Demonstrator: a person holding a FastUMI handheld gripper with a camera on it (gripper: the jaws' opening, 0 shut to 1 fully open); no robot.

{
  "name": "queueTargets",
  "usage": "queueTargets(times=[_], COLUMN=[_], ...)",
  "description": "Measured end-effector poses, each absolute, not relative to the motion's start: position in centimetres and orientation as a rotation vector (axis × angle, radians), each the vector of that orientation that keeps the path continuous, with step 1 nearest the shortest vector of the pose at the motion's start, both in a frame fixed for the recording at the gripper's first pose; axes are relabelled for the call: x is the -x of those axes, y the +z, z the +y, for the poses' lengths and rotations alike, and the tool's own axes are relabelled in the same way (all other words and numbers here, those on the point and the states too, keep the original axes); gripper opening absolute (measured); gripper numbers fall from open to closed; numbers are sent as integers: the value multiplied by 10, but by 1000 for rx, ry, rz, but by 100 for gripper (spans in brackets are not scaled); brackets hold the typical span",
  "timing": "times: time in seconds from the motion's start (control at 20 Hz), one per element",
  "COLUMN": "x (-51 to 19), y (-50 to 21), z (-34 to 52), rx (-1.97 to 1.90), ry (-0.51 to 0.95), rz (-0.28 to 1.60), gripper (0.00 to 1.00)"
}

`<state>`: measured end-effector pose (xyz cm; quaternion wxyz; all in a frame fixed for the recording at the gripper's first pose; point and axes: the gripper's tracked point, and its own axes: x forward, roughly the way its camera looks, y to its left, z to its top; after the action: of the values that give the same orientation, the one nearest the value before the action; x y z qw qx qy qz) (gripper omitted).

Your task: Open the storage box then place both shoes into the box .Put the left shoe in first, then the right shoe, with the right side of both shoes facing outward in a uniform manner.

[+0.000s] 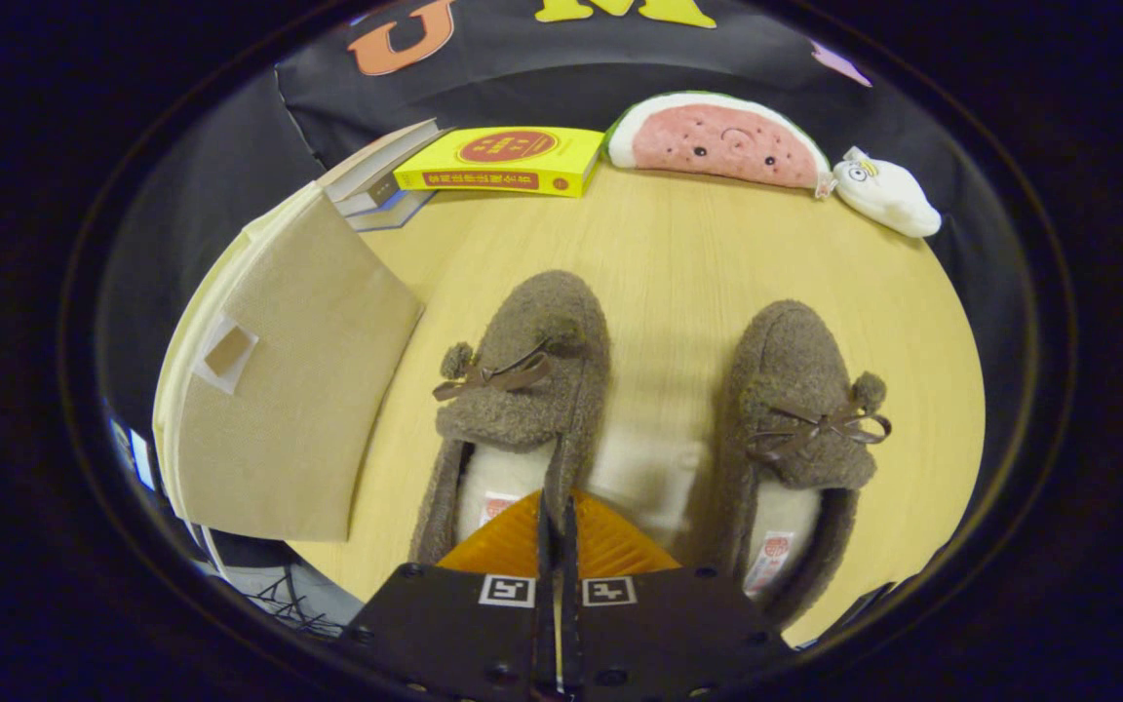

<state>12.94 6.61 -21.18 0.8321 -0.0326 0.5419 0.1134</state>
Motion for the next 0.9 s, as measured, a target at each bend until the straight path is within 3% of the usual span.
queueTargets(times=[0.3, 0.9], x=[-122, -104], y=[-176, -3], z=[74, 160], rx=[-9, -90], ry=[247, 308], rz=[1109, 854], gripper=[0, 0])
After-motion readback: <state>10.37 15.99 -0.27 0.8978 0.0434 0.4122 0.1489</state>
